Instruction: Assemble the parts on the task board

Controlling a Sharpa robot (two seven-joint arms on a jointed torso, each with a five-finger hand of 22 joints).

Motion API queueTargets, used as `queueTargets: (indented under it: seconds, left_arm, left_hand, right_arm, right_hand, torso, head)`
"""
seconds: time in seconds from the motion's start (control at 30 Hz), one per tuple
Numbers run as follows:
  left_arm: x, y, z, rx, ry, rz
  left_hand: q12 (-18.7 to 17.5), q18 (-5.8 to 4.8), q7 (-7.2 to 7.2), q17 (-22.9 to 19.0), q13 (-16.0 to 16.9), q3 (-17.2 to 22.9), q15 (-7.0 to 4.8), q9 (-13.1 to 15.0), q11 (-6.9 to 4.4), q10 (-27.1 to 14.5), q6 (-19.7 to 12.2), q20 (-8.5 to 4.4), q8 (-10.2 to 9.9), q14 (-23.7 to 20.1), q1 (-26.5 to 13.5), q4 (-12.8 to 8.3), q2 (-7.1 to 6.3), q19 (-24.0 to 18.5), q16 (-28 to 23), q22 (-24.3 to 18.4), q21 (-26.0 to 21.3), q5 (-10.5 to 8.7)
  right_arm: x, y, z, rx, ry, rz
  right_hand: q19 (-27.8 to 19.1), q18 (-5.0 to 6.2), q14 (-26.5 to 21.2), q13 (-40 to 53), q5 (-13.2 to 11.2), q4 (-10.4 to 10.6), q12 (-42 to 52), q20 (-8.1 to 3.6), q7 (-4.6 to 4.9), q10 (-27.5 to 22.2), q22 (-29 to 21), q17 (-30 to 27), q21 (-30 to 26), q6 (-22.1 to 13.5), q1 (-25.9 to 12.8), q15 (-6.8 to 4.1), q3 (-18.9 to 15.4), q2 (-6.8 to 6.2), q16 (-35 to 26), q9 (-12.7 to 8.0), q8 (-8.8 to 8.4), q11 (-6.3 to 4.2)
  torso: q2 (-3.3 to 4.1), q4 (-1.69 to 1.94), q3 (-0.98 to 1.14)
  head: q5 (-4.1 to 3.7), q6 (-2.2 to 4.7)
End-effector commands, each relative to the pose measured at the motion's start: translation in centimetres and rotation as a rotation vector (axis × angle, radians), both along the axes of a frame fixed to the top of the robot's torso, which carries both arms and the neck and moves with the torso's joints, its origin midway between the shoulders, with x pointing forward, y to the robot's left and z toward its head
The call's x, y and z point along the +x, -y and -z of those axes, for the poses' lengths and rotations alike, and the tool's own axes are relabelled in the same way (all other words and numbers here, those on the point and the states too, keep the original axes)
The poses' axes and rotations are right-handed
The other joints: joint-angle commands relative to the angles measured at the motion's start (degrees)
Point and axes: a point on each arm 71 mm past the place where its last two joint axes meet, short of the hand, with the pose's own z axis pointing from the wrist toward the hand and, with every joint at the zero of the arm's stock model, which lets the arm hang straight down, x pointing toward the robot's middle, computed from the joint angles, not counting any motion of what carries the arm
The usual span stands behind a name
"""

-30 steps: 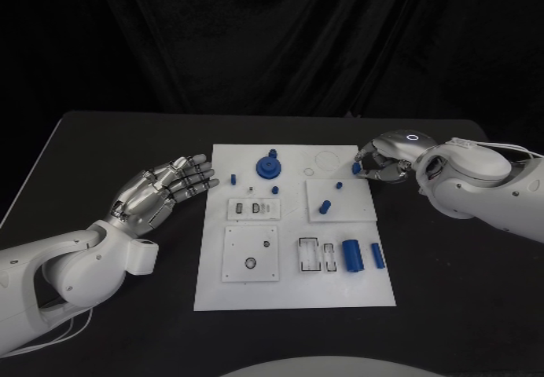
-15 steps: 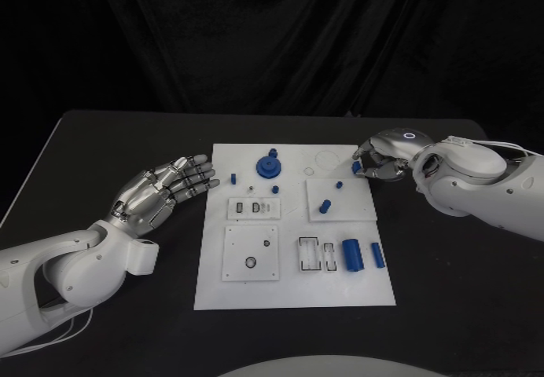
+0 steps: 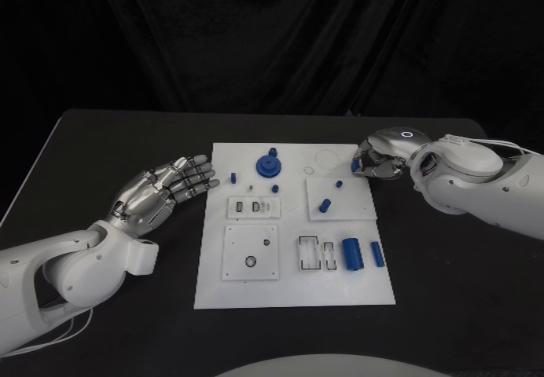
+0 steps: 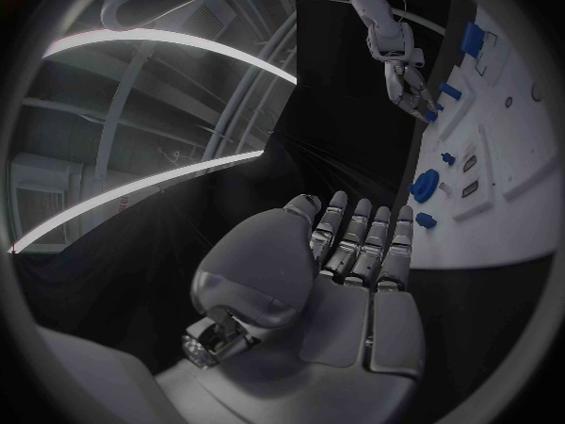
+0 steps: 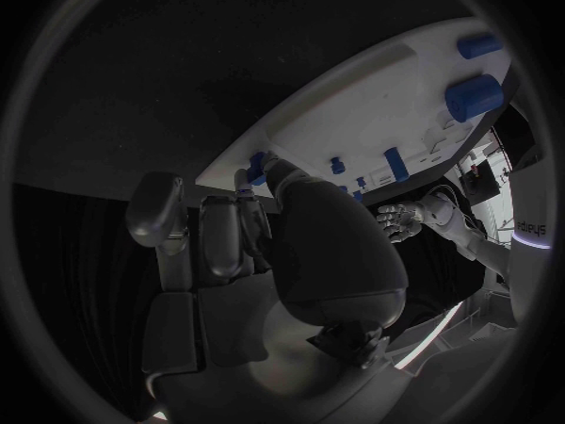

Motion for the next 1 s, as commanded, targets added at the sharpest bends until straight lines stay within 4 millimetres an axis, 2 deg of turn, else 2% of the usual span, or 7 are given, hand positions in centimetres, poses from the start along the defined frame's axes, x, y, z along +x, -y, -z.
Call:
queueTargets:
  seconds: [0.03, 0.3, 0.47, 0.5, 0.6, 0.8, 1.0]
  left_arm:
    - [-0.1, 0.1, 0.0, -0.014, 0.001, 0.011]
    - [-0.1, 0.1, 0.2, -0.013, -0.003, 0.011]
    - [-0.2, -0.1, 0.2, -0.01, -0.005, 0.005]
    - [-0.2, -0.2, 0.2, -0.009, -0.005, 0.003]
    - [-0.3, -0.3, 0.2, -0.006, -0.005, -0.004]
    - [-0.3, -0.3, 0.2, -0.004, -0.006, -0.005]
    - [-0.3, -0.3, 0.2, -0.004, -0.006, -0.005]
  left_hand:
    - [0.22, -0.64, 0.4, 0.01, 0.06, 0.45, 0.3, -0.05, 0.45, -0.03, -0.07, 0.14, 0.11, -0.16, -0.44, 0.02, 0.09, 0.23, 0.28, -0.06, 0.19, 0.3]
    - [0.2, -0.66, 0.47, 0.01, 0.05, 0.6, 0.32, -0.06, 0.48, -0.07, -0.12, 0.14, 0.09, -0.18, -0.5, 0.01, 0.08, 0.23, 0.31, -0.07, 0.19, 0.29]
    - [0.2, -0.69, 0.51, 0.01, 0.05, 0.73, 0.35, -0.06, 0.5, -0.09, -0.08, 0.14, 0.1, -0.22, -0.56, 0.01, 0.07, 0.22, 0.33, -0.07, 0.18, 0.29]
    - [0.2, -0.69, 0.51, 0.01, 0.05, 0.73, 0.35, -0.06, 0.5, -0.09, -0.08, 0.14, 0.1, -0.22, -0.56, 0.01, 0.07, 0.22, 0.33, -0.07, 0.18, 0.29]
    - [0.2, -0.69, 0.51, 0.01, 0.05, 0.73, 0.35, -0.06, 0.5, -0.09, -0.08, 0.14, 0.1, -0.22, -0.56, 0.01, 0.07, 0.22, 0.33, -0.07, 0.18, 0.29]
    - [0.2, -0.69, 0.52, 0.02, 0.05, 0.76, 0.35, -0.05, 0.51, -0.09, -0.05, 0.14, 0.11, -0.2, -0.57, 0.01, 0.06, 0.22, 0.37, -0.07, 0.18, 0.29]
    - [0.2, -0.69, 0.52, 0.02, 0.05, 0.76, 0.35, -0.05, 0.51, -0.09, -0.05, 0.14, 0.11, -0.2, -0.57, 0.01, 0.06, 0.22, 0.37, -0.07, 0.18, 0.29]
  right_arm:
    - [0.0, -0.1, 0.0, 0.008, 0.017, -0.012]
    - [-0.1, -0.2, 0.0, 0.019, 0.032, -0.019]
    - [-0.6, -0.2, -0.4, 0.045, 0.062, -0.021]
    - [-0.7, -0.3, -0.5, 0.051, 0.067, -0.023]
    - [-1.3, -0.7, -0.9, 0.072, 0.085, -0.038]
    - [-2.1, -2.6, -2.6, 0.109, 0.124, -0.096]
    - [-3.3, -5.7, -3.7, 0.138, 0.133, -0.187]
  right_hand:
    - [0.21, 0.73, 0.11, 1.81, 0.25, -0.2, 0.28, -0.17, -0.12, 0.14, 6.77, 4.2, -0.05, 0.58, 0.72, -0.31, -0.19, -0.07, 0.04, 0.41, 0.37, -0.24]
    - [0.45, 0.69, 0.28, 2.07, 1.16, -0.63, 0.53, -0.43, -0.71, 0.52, 7.01, 4.4, 0.03, 2.0, 1.13, -0.61, -0.46, 0.18, 0.28, 2.12, 1.34, -0.64]
    - [0.43, 0.71, 0.13, 1.86, 2.73, -0.95, 0.34, -0.6, -0.98, 0.24, 7.08, 4.18, -0.25, 2.74, 1.45, -0.77, -0.52, 0.37, -0.06, 3.36, 1.92, -0.82]
    - [0.46, 0.7, 0.17, 1.87, 3.85, -1.12, 0.34, -0.67, -1.16, 0.26, 7.15, 4.27, -0.24, 3.03, 1.62, -0.83, -0.52, 0.31, 0.04, 3.85, 2.16, -0.89]
    - [0.64, 0.63, 0.28, 2.04, 4.76, -1.18, 0.47, -0.72, -1.1, 0.5, 7.32, 4.42, 0.01, 3.36, 1.65, -0.88, -0.56, 0.31, 0.23, 4.56, 2.44, -0.97]
    - [0.86, 0.56, 0.48, 2.29, 5.82, -1.32, 0.68, -0.78, -1.12, 0.87, 7.53, 4.69, 0.29, 3.67, 1.77, -0.93, -0.58, 0.19, 0.59, 5.36, 2.71, -1.03]
    - [0.94, 0.54, 0.59, 2.45, 6.31, -1.43, 0.82, -0.8, -1.0, 1.09, 7.6, 4.83, 0.35, 3.65, 1.9, -0.92, -0.51, 0.18, 0.78, 5.69, 2.73, -1.0]
  torso:
    - [0.0, -0.06, 0.02]
    - [0.01, -0.01, 0.02]
    - [0.0, 0.01, 0.02]
    - [0.01, 0.01, 0.02]
    - [0.0, 0.01, 0.01]
    - [0.03, -0.01, -0.01]
    - [0.0, -0.08, 0.03]
  head:
    - [0.06, -0.07]
    - [0.23, -0.3]
    - [0.71, -0.41]
    - [0.78, -0.43]
    - [0.92, -0.56]
    - [1.03, -0.69]
    - [1.03, -0.9]
